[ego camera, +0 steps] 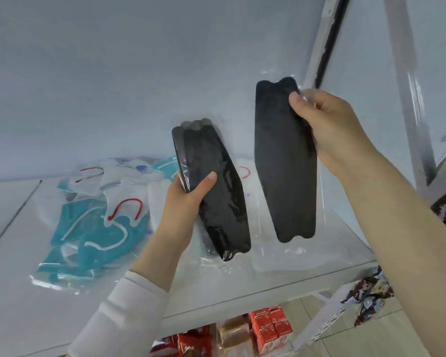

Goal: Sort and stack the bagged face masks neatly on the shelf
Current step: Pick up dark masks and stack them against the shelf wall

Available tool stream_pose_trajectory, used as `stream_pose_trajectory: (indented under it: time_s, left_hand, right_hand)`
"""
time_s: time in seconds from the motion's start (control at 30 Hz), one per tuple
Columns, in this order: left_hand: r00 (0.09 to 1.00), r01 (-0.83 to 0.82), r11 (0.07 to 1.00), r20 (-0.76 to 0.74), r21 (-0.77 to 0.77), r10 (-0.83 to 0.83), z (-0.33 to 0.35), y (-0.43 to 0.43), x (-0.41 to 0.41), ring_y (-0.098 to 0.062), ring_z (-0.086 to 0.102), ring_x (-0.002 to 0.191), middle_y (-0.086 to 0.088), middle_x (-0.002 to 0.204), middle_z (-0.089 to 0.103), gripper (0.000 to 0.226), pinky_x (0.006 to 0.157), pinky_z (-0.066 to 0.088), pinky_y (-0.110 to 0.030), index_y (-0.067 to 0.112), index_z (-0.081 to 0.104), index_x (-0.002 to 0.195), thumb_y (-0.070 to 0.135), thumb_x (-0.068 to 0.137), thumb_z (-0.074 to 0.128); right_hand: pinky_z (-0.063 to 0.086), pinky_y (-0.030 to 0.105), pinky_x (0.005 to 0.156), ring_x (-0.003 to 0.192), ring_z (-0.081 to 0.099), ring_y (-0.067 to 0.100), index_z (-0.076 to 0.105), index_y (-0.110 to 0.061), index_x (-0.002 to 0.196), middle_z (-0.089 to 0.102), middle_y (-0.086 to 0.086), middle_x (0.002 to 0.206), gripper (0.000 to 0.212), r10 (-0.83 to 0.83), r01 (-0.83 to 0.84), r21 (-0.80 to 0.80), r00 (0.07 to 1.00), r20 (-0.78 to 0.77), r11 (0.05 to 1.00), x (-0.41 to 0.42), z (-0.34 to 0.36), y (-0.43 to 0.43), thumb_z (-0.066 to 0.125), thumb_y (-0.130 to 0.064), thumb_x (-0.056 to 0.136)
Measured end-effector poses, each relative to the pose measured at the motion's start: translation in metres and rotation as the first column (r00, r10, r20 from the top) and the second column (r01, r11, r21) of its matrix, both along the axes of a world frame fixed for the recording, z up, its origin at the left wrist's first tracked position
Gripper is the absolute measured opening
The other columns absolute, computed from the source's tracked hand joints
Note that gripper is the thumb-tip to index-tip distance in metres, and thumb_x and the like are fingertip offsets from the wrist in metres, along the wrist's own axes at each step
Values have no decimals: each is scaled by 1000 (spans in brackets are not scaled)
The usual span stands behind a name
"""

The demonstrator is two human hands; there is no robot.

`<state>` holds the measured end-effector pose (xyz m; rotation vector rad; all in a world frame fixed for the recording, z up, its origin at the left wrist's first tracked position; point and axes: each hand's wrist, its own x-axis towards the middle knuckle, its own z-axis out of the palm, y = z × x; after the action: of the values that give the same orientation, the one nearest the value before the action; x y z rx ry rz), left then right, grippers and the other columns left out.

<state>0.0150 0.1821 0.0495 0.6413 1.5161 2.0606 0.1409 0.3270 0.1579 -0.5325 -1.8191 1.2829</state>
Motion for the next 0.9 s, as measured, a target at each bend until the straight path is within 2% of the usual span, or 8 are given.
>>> stream_pose_trajectory:
  time_s: [0.1,0.17,0.23,0.37,0.47,0.63,0.73,0.9]
  left_hand:
    - [1000,10,999,-23,37,-9,5,-16,6,-17,67,100,2,105,72,34,95,51,-39,21,63,108,31,76,69]
    - [999,-9,999,-42,43,11,4,-28,10,-17,66,103,3,108,71,49,96,50,-39,25,61,108,46,64,66]
    - [997,-40,999,-67,23,41,1,-41,12,-10,66,100,12,101,71,39,90,53,-30,30,59,104,46,69,64]
    - [973,-156,988,-169,15,157,-5,-75,10,8,65,82,26,81,70,23,66,50,-8,32,55,97,20,82,67]
    - [926,-326,945,-190,29,325,-1,-111,-3,-2,66,93,12,101,70,35,78,55,-18,25,58,110,26,77,70]
    - [831,-503,853,-193,143,522,10,-171,-36,-12,67,99,3,105,68,34,82,54,-27,20,55,112,19,82,71]
    - [827,-476,870,-268,133,493,10,-197,-52,-13,65,103,3,108,68,41,82,53,-25,22,56,112,30,75,71]
    - [825,-464,873,-287,149,487,9,-232,-77,-2,66,94,16,95,68,28,76,52,-18,29,55,105,18,81,65]
  right_hand:
    - [49,45,87,83,57,18,57,-3,88,61,20,90,28,52,-50,-36,997,63,998,-27,-23,-23,59,-32,88]
    - [47,48,91,86,59,22,57,-16,85,63,21,98,20,64,-63,-23,995,74,998,-43,-40,-38,58,-36,84]
    - [51,39,87,92,63,19,55,-27,90,67,7,98,5,82,-83,18,995,63,996,-56,-51,-57,58,-31,90]
    - [52,19,79,94,64,10,52,-20,113,67,-1,105,26,192,-193,-28,981,-13,981,-80,-60,-102,61,-27,89]
    - [48,19,89,106,59,6,49,-27,123,61,-4,118,39,385,-381,-89,922,42,921,-98,-65,-122,58,-39,88]
    - [44,29,101,117,54,6,46,-24,127,57,-8,128,67,727,-731,-115,622,292,672,-113,-95,-164,70,-50,70]
    - [47,28,98,110,56,5,46,-27,121,59,-9,118,51,703,-712,-75,663,258,698,-131,-113,-199,73,-26,78]
    - [42,6,80,98,51,-8,40,-34,111,53,-18,109,47,690,-682,-120,697,195,722,-163,-126,-255,72,-20,80]
